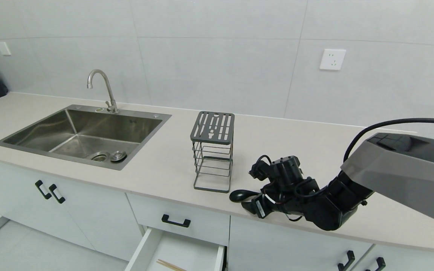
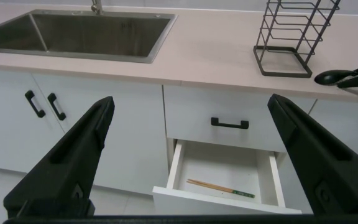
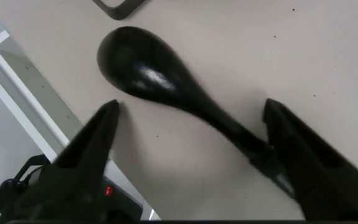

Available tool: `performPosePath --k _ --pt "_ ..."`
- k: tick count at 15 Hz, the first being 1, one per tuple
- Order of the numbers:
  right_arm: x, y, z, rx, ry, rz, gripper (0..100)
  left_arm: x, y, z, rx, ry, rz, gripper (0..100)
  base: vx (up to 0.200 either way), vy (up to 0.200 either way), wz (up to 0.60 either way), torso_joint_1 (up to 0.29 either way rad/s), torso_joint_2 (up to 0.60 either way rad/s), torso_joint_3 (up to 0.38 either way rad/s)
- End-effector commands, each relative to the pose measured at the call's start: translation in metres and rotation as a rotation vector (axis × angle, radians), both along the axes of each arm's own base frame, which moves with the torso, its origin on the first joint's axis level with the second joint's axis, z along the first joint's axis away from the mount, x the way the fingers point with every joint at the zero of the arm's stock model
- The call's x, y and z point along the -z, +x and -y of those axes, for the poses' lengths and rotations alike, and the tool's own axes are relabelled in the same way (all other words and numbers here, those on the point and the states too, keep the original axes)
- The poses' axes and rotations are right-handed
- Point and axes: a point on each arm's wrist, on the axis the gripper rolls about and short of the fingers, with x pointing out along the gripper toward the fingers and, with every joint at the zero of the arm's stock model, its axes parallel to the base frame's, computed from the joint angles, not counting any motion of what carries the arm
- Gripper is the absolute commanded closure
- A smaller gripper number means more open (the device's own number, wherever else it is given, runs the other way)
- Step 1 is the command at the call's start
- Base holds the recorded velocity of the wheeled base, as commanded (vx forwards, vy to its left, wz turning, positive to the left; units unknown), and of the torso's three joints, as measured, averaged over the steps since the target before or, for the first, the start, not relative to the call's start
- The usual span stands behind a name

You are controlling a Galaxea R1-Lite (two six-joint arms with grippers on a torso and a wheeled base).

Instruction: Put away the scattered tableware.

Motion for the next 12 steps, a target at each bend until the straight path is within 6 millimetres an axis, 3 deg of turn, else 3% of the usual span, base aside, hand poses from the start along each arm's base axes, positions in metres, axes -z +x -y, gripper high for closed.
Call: performPosePath --k 1,5,12 --pt "0.007 -0.001 0.0 -0.001 -0.013 -0.02 100 0.0 0.0 0.0 0.0 0.0 -0.001 0 0.0 0.0 0.0 0.0 0.0 0.0" --pt "0.01 -0.003 -0.003 0.016 -0.042 -0.01 100 0.0 0.0 0.0 0.0 0.0 -0.001 0 0.0 0.0 0.0 0.0 0.0 0.0" --pt "0.003 -0.018 -0.028 -0.057 -0.001 0.048 100 0.0 0.0 0.0 0.0 0.0 -0.001 0 0.0 0.0 0.0 0.0 0.0 0.0"
